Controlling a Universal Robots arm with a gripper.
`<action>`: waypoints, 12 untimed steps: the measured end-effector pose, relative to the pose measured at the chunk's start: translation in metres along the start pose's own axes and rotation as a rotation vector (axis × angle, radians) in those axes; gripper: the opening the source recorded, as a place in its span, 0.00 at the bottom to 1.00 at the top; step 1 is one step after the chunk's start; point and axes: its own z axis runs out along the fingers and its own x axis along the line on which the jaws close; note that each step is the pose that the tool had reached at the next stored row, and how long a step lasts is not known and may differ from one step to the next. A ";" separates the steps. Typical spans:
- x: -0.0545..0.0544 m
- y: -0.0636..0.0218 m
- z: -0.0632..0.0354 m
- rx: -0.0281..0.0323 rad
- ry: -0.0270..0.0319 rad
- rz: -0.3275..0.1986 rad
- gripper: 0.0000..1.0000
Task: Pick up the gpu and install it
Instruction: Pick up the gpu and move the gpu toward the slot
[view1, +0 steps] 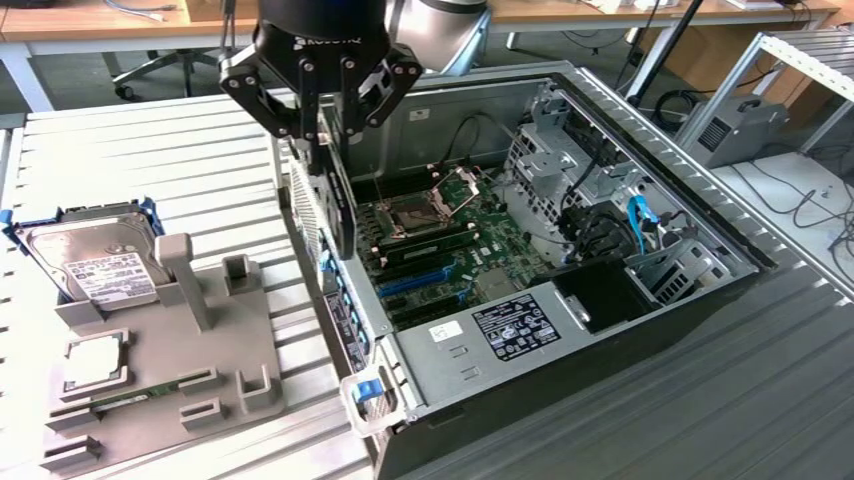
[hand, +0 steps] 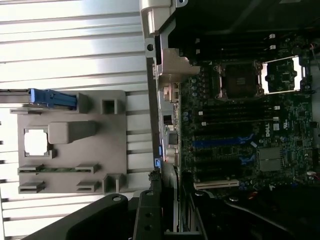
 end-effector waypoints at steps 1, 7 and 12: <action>-0.001 0.0001 0.0000 0.0001 0.0001 0.000 0.26; -0.005 0.0004 0.0001 0.0001 0.0001 0.000 0.26; -0.010 0.0008 0.0003 0.0000 0.0000 0.000 0.26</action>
